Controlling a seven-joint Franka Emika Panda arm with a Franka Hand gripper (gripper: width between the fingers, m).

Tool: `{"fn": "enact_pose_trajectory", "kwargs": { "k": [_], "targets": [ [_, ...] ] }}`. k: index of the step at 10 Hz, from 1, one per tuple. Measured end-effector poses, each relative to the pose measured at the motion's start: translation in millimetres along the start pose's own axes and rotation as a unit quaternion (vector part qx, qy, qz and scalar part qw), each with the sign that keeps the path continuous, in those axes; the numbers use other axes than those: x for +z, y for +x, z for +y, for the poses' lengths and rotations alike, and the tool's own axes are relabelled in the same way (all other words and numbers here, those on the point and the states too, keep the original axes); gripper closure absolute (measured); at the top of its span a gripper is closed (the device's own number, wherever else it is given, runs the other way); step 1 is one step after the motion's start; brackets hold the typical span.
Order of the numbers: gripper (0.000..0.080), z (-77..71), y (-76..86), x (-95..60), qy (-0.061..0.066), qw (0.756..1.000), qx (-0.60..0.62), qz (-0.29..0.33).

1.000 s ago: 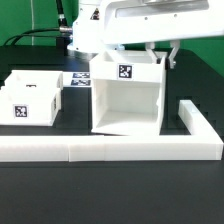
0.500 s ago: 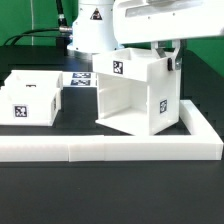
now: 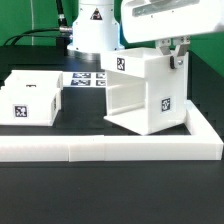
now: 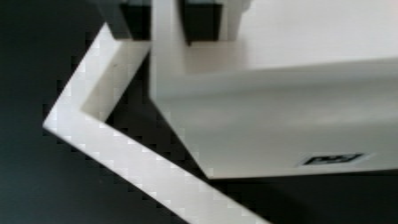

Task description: Assemble drawer

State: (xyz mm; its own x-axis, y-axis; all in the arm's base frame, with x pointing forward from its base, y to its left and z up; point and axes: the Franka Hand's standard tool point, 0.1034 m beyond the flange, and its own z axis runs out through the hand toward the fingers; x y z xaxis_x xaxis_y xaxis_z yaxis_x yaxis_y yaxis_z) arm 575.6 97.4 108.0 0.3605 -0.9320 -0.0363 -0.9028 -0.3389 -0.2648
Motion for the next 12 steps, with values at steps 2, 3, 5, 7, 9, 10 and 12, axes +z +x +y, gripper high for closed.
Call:
{"fn": "enact_pose_trajectory", "kwargs": {
  "k": [2,3,5,7,9,10,12],
  "targets": [
    [0.0755,-2.4,7.2,1.5,0.006,0.995,0.104,-0.005],
    [0.0754,-5.7,10.9,2.9,0.011,0.99,0.138,-0.007],
    [0.0752,-14.8,13.7,9.8,0.0,0.99,0.138,-0.016],
    [0.075,-32.0,17.3,15.0,-0.003,0.991,0.135,-0.023],
    [0.0748,-47.0,21.8,18.0,-0.001,0.991,0.134,-0.026],
    [0.0748,-53.6,23.6,19.2,0.0,0.99,0.141,-0.028],
    [0.0747,-65.2,24.3,24.1,-0.001,0.987,0.16,-0.031]
  ]
}}
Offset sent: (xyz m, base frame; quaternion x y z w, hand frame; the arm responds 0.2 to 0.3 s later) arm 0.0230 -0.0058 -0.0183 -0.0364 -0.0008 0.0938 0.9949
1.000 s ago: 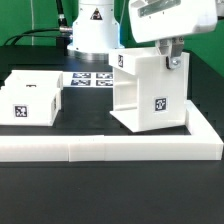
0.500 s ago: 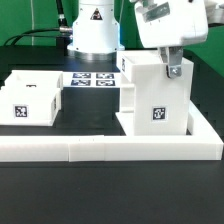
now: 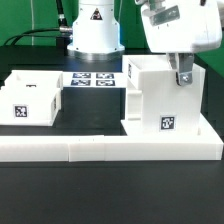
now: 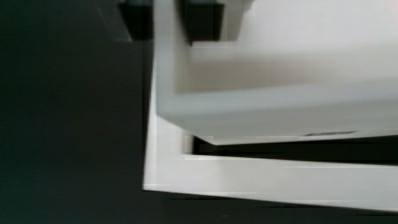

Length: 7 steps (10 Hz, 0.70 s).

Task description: Assemble drawer

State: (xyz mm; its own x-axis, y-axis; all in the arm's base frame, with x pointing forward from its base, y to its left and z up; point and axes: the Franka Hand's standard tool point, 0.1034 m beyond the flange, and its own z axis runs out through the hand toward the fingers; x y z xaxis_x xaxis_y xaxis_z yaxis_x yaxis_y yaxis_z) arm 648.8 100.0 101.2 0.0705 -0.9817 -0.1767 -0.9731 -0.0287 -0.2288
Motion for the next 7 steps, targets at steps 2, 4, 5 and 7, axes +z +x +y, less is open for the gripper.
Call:
{"fn": "enact_pose_trajectory", "kwargs": {
  "k": [2,4,5,7],
  "targets": [
    [0.0747,-3.3,-2.3,1.9,-0.006,1.0,0.012,-0.004],
    [0.0743,-3.0,-2.6,1.5,-0.006,1.0,0.011,-0.004],
    [0.0743,-3.5,-2.5,1.4,-0.005,1.0,0.01,-0.003],
    [0.0508,-5.9,-2.8,-0.3,-0.001,1.0,0.008,-0.003]
  ]
}}
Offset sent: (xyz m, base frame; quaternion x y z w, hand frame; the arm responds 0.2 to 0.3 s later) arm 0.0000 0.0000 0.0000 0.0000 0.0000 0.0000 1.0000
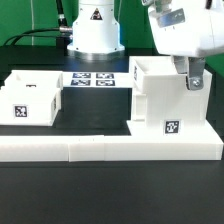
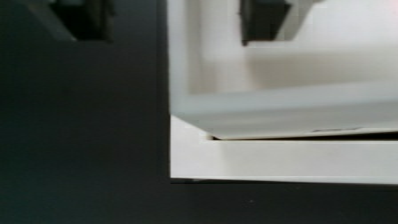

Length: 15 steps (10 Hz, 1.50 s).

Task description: Assemble drawer

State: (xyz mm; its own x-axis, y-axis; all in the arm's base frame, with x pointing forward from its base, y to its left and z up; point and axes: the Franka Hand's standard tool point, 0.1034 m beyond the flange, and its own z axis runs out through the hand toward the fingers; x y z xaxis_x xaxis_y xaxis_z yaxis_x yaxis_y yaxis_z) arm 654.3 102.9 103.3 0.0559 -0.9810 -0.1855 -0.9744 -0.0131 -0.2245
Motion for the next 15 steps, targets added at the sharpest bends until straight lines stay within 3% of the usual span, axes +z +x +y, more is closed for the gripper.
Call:
{"fn": "enact_pose_trajectory", "kwargs": {
  "k": [1,2,3,4,6,8,9,12,13,15],
  "targets": [
    [0.0312,-1.1,-0.2,-0.9,0.002,1.0,-0.001,0.0],
    [0.0312,-2.3,-0.5,-1.8,0.004,1.0,-0.002,0.0],
    [0.02,-3.1,-0.5,-2.3,0.005,1.0,-0.003,0.001],
    [0.0165,-3.6,-0.6,-2.5,0.007,1.0,-0.004,0.001],
    [0.0154,-1.3,-1.0,-11.4,0.008,0.998,-0.062,0.0],
    [0.015,13.8,-2.3,-42.1,0.002,0.99,-0.142,-0.009],
    [0.015,16.3,1.5,-51.3,0.005,0.986,-0.169,-0.008],
    [0.015,18.2,0.9,-43.8,0.002,0.985,-0.175,-0.008],
    [0.015,18.4,2.8,-43.9,0.001,0.97,-0.243,-0.006],
    [0.015,37.1,20.9,-47.5,-0.058,0.922,-0.383,-0.022]
  ]
}}
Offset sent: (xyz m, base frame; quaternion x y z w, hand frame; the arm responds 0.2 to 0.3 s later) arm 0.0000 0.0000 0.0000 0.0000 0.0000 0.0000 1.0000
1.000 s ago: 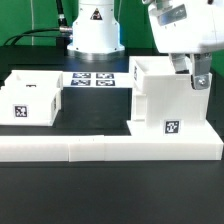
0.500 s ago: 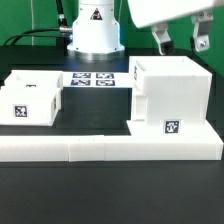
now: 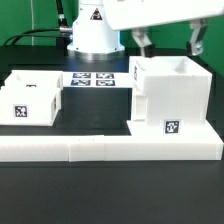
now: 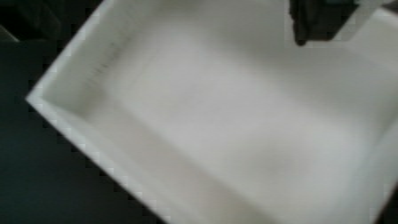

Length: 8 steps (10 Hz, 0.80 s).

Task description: Assemble drawer

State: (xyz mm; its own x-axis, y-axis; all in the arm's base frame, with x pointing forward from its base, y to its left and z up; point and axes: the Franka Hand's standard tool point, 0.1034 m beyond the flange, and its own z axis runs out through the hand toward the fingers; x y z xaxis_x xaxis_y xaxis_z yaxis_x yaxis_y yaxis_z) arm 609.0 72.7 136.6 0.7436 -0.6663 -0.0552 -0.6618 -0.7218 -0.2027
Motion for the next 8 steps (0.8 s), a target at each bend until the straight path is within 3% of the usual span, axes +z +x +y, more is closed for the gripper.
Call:
{"fn": "enact_pose_trajectory", "kwargs": {
  "k": [1,2,6,8],
  "targets": [
    [0.015,8.8,3.6,-3.7,-0.029,0.996,-0.088,0.003],
    [0.015,6.7,2.1,-4.0,-0.042,0.992,-0.121,0.006],
    [0.015,10.7,4.4,-4.0,-0.043,0.96,-0.277,-0.002],
    [0.015,46.6,15.0,-11.4,-0.06,0.92,-0.387,-0.015]
  ]
}}
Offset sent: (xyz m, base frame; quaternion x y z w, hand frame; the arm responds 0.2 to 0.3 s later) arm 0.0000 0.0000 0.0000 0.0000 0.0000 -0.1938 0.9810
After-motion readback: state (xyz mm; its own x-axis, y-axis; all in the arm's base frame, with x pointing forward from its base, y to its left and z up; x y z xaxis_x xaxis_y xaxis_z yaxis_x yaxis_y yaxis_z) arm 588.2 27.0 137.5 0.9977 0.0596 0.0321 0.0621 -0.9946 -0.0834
